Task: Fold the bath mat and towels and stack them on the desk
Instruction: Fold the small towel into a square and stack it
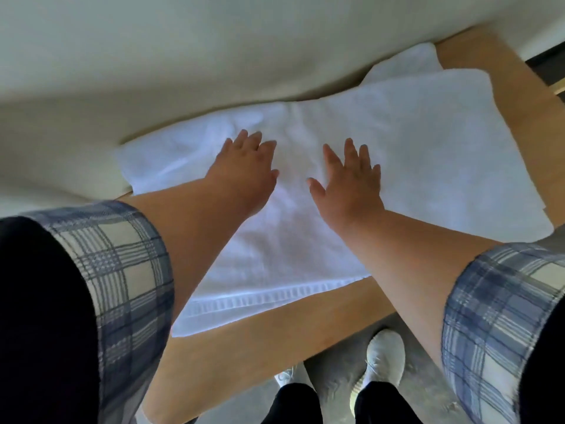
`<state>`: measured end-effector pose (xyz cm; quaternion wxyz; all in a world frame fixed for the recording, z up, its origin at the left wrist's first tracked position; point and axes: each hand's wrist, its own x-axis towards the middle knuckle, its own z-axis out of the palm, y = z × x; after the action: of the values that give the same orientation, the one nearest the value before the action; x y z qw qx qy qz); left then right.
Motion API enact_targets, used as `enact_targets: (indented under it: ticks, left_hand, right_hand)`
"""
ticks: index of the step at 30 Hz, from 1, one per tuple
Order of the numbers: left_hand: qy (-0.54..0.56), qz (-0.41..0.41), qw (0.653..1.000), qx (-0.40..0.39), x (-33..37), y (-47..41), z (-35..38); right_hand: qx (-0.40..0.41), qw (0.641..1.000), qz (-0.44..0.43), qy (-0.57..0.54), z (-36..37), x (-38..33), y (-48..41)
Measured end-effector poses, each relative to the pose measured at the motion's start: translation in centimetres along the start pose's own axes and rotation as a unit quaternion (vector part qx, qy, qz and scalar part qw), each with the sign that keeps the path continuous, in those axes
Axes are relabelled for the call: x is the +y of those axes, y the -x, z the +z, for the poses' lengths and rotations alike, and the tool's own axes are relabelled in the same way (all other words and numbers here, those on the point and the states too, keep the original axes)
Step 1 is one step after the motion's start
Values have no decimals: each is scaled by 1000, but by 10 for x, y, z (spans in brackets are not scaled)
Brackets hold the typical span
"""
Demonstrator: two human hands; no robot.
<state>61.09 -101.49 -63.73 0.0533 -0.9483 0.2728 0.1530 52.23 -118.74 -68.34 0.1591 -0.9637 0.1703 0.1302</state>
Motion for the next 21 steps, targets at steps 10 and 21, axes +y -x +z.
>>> enact_targets:
  ticks: [10, 21]
  left_hand:
    - [-82, -115, 980, 138, -17, -64, 20]
    - [-7, -66, 988, 139, -10, -40, -2]
  right_hand:
    - [51, 996, -3, 75, 56, 11, -11]
    - [15, 997, -7, 73, 50, 11, -7]
